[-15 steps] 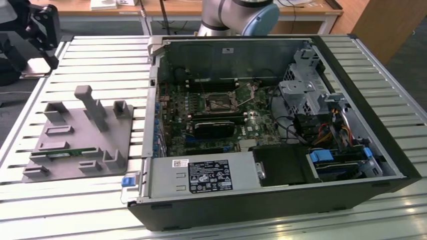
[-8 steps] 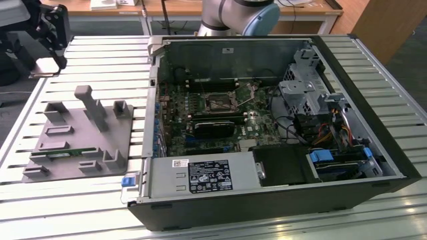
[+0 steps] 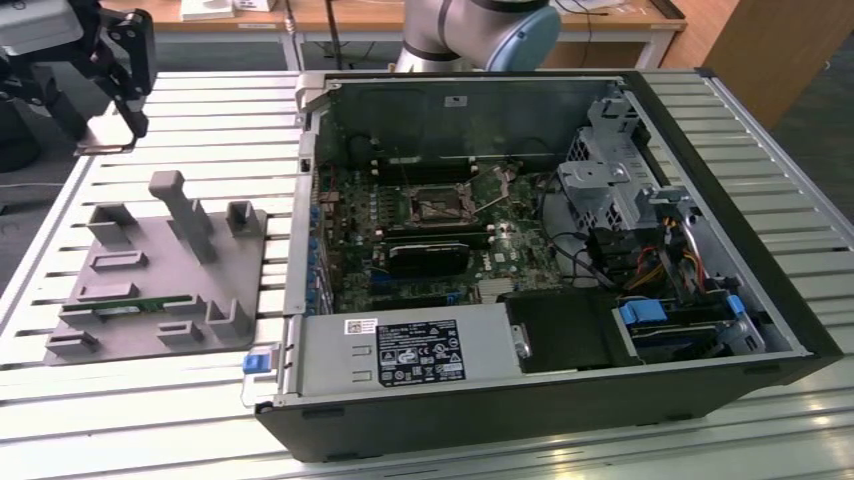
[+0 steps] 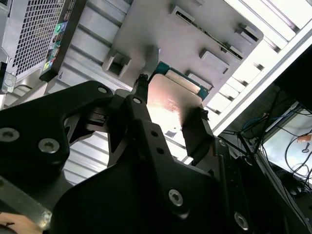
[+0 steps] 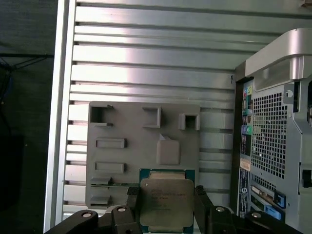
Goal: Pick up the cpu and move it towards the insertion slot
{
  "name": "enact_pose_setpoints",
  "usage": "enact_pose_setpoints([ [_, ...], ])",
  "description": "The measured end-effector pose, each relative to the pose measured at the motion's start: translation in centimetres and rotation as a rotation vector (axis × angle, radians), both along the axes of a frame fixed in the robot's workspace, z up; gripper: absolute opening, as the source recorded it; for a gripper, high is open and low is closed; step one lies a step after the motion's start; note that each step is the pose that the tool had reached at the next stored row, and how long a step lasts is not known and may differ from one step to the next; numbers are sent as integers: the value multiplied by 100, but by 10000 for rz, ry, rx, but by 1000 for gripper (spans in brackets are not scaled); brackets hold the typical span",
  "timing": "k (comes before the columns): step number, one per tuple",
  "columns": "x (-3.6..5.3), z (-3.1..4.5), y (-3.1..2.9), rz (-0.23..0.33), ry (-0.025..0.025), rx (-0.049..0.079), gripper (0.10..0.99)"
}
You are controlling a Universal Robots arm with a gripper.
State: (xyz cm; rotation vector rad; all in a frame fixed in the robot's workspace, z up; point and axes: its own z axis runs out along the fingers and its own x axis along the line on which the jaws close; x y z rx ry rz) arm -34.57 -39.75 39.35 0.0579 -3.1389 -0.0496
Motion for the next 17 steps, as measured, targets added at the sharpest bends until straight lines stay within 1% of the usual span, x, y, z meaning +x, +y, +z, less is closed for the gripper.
enact_pose_setpoints([
  [17,291,0,0,0,0,0,533],
])
